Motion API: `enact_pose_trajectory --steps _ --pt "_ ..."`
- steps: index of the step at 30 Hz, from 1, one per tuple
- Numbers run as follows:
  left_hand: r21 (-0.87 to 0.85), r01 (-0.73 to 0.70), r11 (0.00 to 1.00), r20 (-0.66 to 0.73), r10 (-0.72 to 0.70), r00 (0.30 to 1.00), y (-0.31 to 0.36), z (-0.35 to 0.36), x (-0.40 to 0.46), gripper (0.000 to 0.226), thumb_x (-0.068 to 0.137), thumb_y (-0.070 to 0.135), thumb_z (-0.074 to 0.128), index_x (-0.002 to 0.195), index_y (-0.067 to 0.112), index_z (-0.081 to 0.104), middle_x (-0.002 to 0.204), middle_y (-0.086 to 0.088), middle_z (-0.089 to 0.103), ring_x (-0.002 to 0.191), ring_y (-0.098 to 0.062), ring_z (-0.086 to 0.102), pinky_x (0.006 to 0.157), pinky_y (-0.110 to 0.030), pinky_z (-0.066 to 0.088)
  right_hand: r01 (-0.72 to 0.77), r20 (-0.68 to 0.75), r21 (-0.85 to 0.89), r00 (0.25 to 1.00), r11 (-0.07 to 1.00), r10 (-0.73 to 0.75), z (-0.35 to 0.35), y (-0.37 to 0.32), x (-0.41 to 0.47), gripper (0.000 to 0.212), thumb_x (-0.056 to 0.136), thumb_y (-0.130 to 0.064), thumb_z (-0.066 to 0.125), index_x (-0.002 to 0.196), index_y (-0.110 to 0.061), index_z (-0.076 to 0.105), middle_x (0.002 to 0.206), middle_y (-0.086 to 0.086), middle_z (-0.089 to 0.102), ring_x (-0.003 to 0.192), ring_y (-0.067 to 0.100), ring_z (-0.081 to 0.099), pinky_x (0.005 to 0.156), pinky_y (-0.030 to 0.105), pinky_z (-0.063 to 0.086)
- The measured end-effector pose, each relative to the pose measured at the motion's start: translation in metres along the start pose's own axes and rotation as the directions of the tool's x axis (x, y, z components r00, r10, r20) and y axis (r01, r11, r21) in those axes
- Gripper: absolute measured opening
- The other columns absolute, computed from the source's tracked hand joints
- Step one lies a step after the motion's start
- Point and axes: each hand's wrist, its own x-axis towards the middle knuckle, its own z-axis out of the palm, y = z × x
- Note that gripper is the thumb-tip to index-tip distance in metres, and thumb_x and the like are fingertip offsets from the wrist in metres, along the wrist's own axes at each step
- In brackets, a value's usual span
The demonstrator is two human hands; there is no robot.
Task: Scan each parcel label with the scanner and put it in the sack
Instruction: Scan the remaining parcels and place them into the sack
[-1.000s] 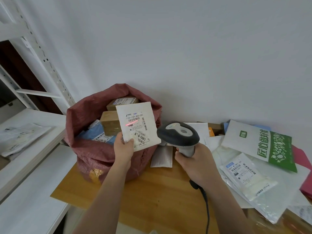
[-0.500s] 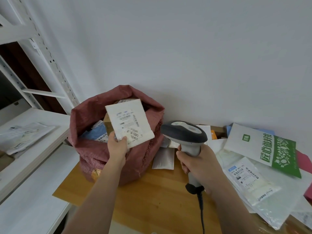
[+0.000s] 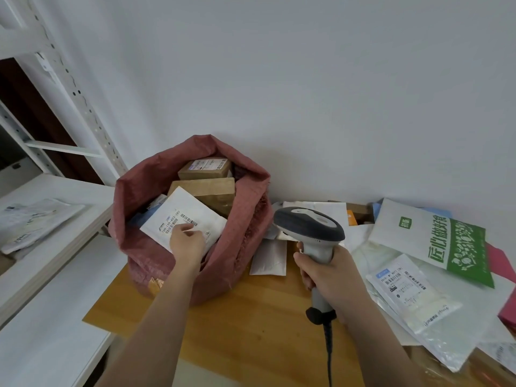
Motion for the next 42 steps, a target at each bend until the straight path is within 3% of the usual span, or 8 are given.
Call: enact_pose_trajectory --steps 6,12,16,22,30,35,38,42 --pt "-0.090 -0.128 0.988 0.505 0.156 0.849 -0.008 0.037 -0.036 0.019 0.096 0.004 0.051 0.093 0.008 0.069 0.080 -0.010 0.073 0.067 -0.020 0.070 0.062 -0.027 0.059 -0.136 -0.103 -0.116 0.987 0.984 0.124 -0.009 0.032 0.027 0.020 0.083 -0.020 0.067 0.068 -0.011 0.058 0.046 -0.002 0.056 0.039 0.003 0.051 0.046 0.019 0.046" --pt "0.269 -0.113 0.957 0.762 -0.139 0.633 -0.051 0.099 -0.047 0.026 0.095 0.008 0.052 0.118 0.014 0.063 0.099 -0.004 0.063 0.081 -0.019 0.064 0.070 -0.025 0.054 -0.220 -0.101 -0.151 0.973 0.964 0.206 -0.018 0.060 0.049 0.015 0.080 -0.018 0.063 0.072 -0.007 0.057 0.053 0.005 0.056 0.043 0.008 0.051 0.050 0.025 0.046" --pt "0.268 0.306 0.914 0.695 -0.403 0.595 -0.090 0.136 -0.045 0.051 0.096 0.000 0.050 0.145 0.014 0.040 0.089 -0.009 0.053 0.070 -0.021 0.051 0.062 -0.029 0.049 -0.220 -0.070 -0.124 0.975 0.967 0.213 -0.020 0.080 0.055 0.018 0.082 -0.016 0.065 0.069 -0.006 0.056 0.056 0.009 0.053 0.051 0.016 0.050 0.053 0.030 0.043" --pt "-0.063 0.857 0.511 0.722 -0.570 0.392 -0.127 0.170 -0.042 0.023 0.087 0.018 0.064 0.109 0.021 0.059 0.087 -0.012 0.051 0.071 -0.025 0.049 0.064 -0.036 0.041 -0.226 -0.009 -0.159 0.974 0.961 0.228 -0.031 0.107 0.069 0.024 0.085 -0.016 0.064 0.066 -0.004 0.054 0.054 0.007 0.051 0.047 0.013 0.048 0.050 0.026 0.041" --pt "-0.297 0.837 0.459 0.628 -0.567 0.534 -0.162 0.185 -0.040 0.044 0.095 0.027 0.061 0.131 0.004 0.051 0.125 -0.013 0.055 0.123 -0.027 0.051 0.112 -0.039 0.037 -0.242 -0.018 -0.161 0.970 0.957 0.243 -0.041 0.123 0.069 0.027 0.086 -0.013 0.064 0.080 0.011 0.054 0.062 0.014 0.054 0.053 0.018 0.048 0.053 0.030 0.042" --pt "0.297 0.133 0.945 0.268 -0.217 0.939 -0.161 0.182 -0.043 0.019 0.086 0.004 0.057 0.103 0.010 0.063 0.102 -0.004 0.057 0.093 -0.023 0.053 0.074 -0.029 0.044 -0.234 0.003 -0.171 0.971 0.957 0.238 -0.040 0.122 0.069 0.027 0.087 -0.017 0.065 0.081 0.008 0.057 0.062 0.013 0.056 0.051 0.014 0.049 0.049 0.023 0.042" --pt "0.480 -0.316 0.818 0.477 0.059 0.877 -0.155 0.189 -0.024 0.064 0.084 0.005 0.059 0.144 0.018 0.042 0.151 -0.003 0.035 0.138 -0.026 0.033 0.113 -0.041 0.031 -0.222 0.010 -0.168 0.974 0.961 0.227 -0.041 0.129 0.072 0.026 0.087 -0.016 0.065 0.079 0.007 0.057 0.060 0.013 0.057 0.047 0.011 0.049 0.046 0.019 0.042" --pt "0.598 -0.624 0.503 0.756 -0.097 0.647 -0.161 0.204 -0.011 0.074 0.096 0.011 0.049 0.154 0.033 0.009 0.164 0.002 -0.004 0.150 -0.023 0.000 0.121 -0.046 0.007 -0.221 0.017 -0.208 0.973 0.953 0.230 -0.043 0.141 0.074 0.026 0.087 -0.018 0.065 0.078 0.005 0.058 0.059 0.011 0.055 0.048 0.012 0.047 0.048 0.020 0.041"
